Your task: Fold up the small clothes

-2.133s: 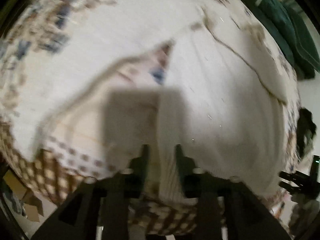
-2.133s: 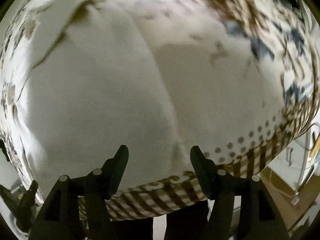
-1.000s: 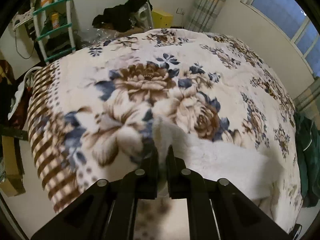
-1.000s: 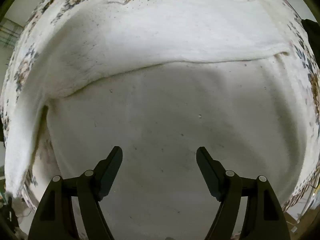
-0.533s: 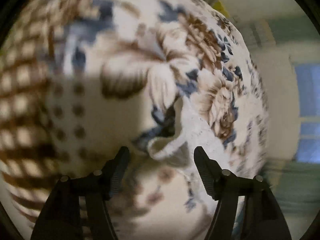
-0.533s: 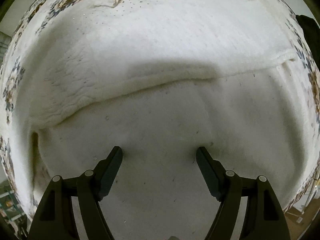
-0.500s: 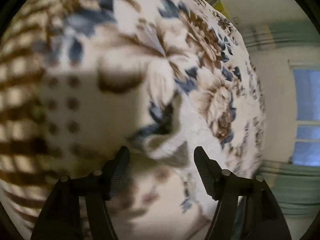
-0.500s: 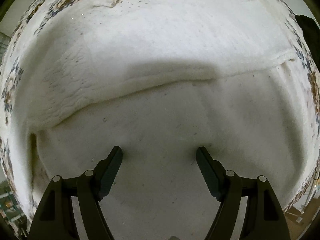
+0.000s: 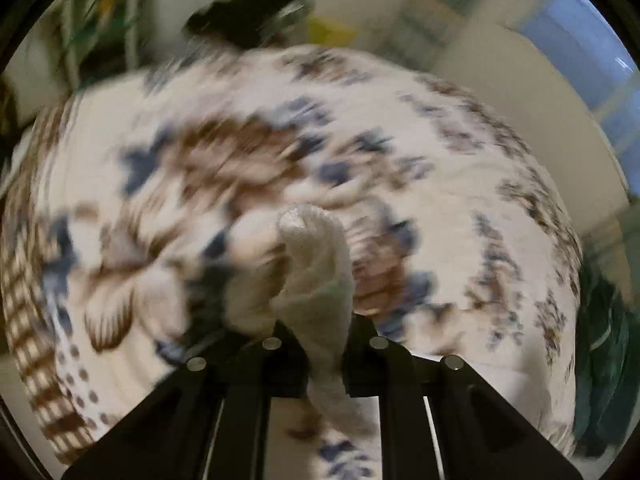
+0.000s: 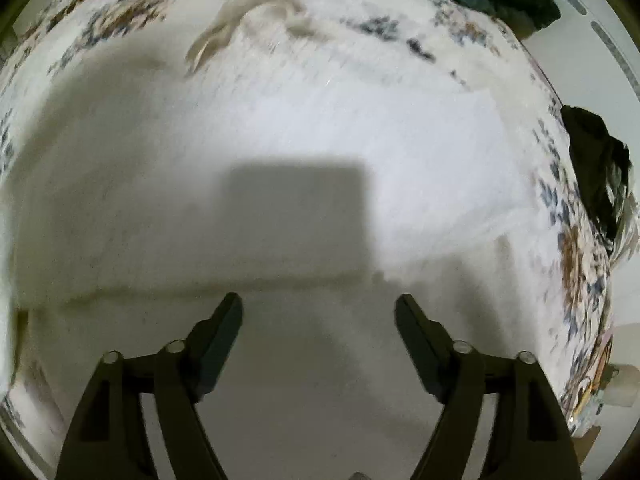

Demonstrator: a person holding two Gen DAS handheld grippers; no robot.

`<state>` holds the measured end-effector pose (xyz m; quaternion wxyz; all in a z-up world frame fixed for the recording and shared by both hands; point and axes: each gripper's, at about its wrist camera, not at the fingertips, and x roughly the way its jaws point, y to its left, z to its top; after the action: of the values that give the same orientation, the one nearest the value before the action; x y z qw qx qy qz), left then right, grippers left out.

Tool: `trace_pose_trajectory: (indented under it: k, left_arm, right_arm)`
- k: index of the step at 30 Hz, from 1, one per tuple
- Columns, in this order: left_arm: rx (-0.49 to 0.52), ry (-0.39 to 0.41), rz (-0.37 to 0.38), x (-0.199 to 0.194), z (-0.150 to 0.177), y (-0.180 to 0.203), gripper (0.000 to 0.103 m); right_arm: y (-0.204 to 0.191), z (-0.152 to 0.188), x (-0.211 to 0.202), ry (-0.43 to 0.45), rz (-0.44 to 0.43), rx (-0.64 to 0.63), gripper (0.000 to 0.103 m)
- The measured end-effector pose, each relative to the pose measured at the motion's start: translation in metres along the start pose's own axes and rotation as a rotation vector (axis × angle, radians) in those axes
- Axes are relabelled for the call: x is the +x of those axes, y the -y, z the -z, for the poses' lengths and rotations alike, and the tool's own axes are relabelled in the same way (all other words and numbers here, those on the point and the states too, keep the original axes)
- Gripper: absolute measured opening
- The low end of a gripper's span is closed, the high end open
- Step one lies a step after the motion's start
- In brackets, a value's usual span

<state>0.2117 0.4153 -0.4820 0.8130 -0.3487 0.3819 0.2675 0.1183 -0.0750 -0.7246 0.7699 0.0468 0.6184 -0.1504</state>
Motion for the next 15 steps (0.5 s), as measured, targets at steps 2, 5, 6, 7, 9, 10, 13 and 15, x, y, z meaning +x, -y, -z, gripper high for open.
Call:
trace_pose_trajectory:
  k: [2, 5, 6, 7, 9, 10, 13, 15]
  left_arm:
    - [0.082, 0.030, 0.022, -0.018, -0.003, 0.038, 0.009]
    - [0.209, 0.054, 0.085, -0.042, 0.002, 0.113, 0.009]
    - [0.251, 0.051, 0.118, -0.050, 0.011, 0.144, 0.009]
    - [0.287, 0.040, 0.157, -0.056, 0.022, 0.173, 0.009]
    - [0.368, 0.005, 0.213, -0.061, 0.048, 0.229, 0.009]
    - [0.403, -0.017, 0.245, -0.061, 0.066, 0.257, 0.009]
    - [0.488, -0.120, 0.348, -0.054, 0.135, 0.339, 0.009]
    - [0.538, -0.210, 0.415, -0.046, 0.190, 0.390, 0.009]
  right_arm:
    - [0.013, -0.011, 0.002, 0.009, -0.026, 0.014, 0.086]
    - [0.073, -0.001, 0.002, 0.002, -0.099, 0.052, 0.087]
    - [0.096, 0.002, 0.001, -0.003, -0.140, 0.066, 0.087]
    - [0.116, 0.007, 0.002, -0.010, -0.166, 0.078, 0.087]
    - [0.159, 0.012, 0.004, -0.016, -0.201, 0.105, 0.088]
    - [0.154, -0.008, 0.001, -0.020, -0.221, 0.124, 0.088]
    - [0.222, 0.005, -0.006, -0.049, -0.268, 0.178, 0.088]
    - [0.272, 0.014, -0.010, -0.062, -0.281, 0.219, 0.088]
